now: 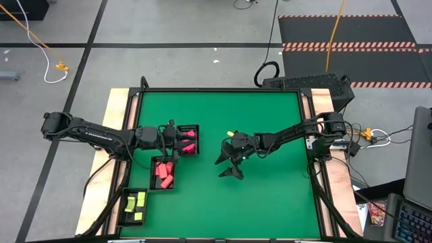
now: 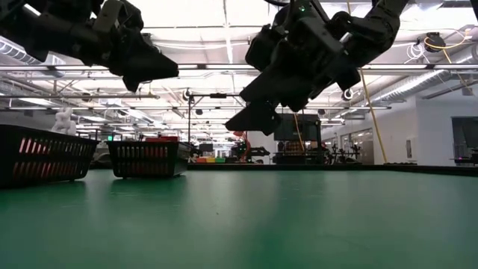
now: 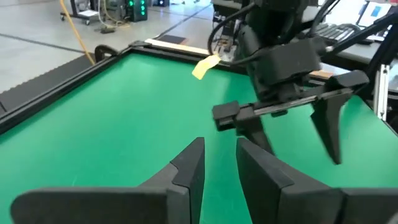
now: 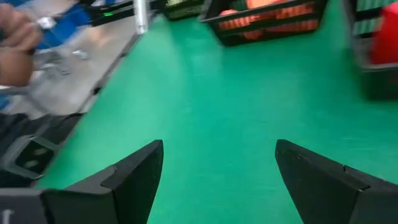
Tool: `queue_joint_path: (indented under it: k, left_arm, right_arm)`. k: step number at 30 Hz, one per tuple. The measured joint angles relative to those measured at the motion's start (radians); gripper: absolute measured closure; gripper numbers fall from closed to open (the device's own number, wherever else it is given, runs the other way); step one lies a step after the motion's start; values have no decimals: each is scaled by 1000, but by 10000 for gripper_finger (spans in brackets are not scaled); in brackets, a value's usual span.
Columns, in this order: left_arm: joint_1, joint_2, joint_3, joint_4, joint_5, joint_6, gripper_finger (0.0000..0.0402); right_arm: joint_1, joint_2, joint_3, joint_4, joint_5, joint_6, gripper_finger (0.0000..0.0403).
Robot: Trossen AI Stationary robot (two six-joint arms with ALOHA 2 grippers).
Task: Sort & place blocks by color
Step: Return to Home Position
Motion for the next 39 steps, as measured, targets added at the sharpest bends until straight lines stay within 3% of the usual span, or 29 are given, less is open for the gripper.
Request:
queue_joint_path:
  k: [6,16,25,30,39]
  left_arm:
    - [-1,0,0,1,2,13,309]
    - [-9,0,0,7,2,39,309]
    - [-22,1,0,-3,2,41,309]
    - [-22,1,0,-3,2,49,309]
    - [-22,1,1,-91,2,60,309]
  right_arm:
    - [-9,0,0,6,142,-11,101]
    - [-40,-32,0,86,239,-83,101]
    - [-51,-184,0,-109,327,-149,114]
    - [-52,-273,-61,-192,385,-153,184]
    - [-62,-495,-386,-122,380,-64,385]
